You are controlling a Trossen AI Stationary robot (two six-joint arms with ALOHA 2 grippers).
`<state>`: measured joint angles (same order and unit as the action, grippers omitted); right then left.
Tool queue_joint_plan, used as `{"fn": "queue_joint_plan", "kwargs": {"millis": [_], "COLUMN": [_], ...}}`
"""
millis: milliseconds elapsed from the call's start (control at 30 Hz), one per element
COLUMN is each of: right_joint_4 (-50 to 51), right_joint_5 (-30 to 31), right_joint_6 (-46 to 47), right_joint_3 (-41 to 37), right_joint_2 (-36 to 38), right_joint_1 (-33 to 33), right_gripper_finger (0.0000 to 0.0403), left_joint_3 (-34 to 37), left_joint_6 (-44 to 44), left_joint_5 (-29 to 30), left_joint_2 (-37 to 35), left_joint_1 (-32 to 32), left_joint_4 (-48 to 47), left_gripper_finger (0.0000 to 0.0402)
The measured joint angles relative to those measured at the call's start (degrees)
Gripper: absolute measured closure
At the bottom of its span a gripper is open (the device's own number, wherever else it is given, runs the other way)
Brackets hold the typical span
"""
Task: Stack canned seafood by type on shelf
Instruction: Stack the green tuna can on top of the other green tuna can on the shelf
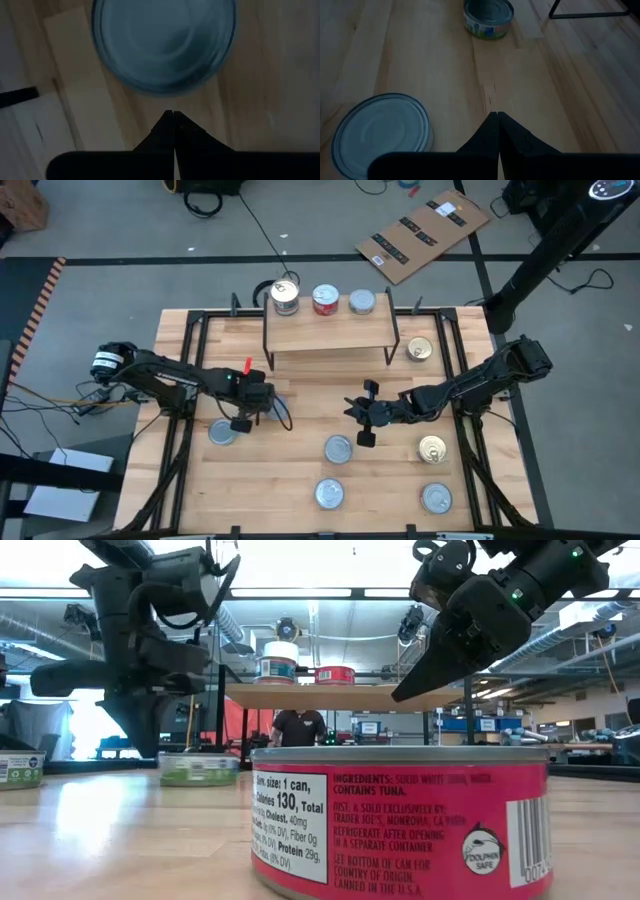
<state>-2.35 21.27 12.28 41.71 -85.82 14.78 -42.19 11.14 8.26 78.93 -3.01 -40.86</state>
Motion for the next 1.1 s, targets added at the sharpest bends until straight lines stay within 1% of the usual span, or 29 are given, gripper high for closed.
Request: {"fn": "queue_joint_plan", "kwargs": {"millis": [167, 433, 633, 900, 1100], "right_joint_4": [0.5, 0.7, 1.4, 3.0, 3.0], "right_joint_5": [-0.1, -0.2, -0.2, -0.3, -0.4], "right_joint_6": [0.0, 0.6, -0.1, -1.3, -0.4], "right_joint_3": [0.0, 0.0, 2.1, 3.4, 3.4], "right_joint_2": [0.0, 0.0, 0.0, 0.0, 0.0], "right_joint_1": [0.3, 0.3, 1.4, 1.8, 1.8], "right_gripper_finger": [0.0393, 0.0393, 0.0393, 0.0393, 0.0393], "left_joint_3": [0.0, 0.0, 0.0, 0.0, -0.2], "left_joint_6": [0.0, -0.4, -1.1, -1.5, -3.9], "left_joint_5": [0.0, 0.0, 0.1, -0.2, -0.2], "left_joint_2": [-0.1, 0.3, 2.6, 3.1, 6.8], "left_joint_1": [0.0, 0.0, -0.3, -0.5, -0.5], "left_joint_4": [3.6, 13.6, 14.4, 15.9, 24.6], "left_gripper_finger": [0.0401, 0.0401, 0.0401, 0.0401, 0.0401]}}
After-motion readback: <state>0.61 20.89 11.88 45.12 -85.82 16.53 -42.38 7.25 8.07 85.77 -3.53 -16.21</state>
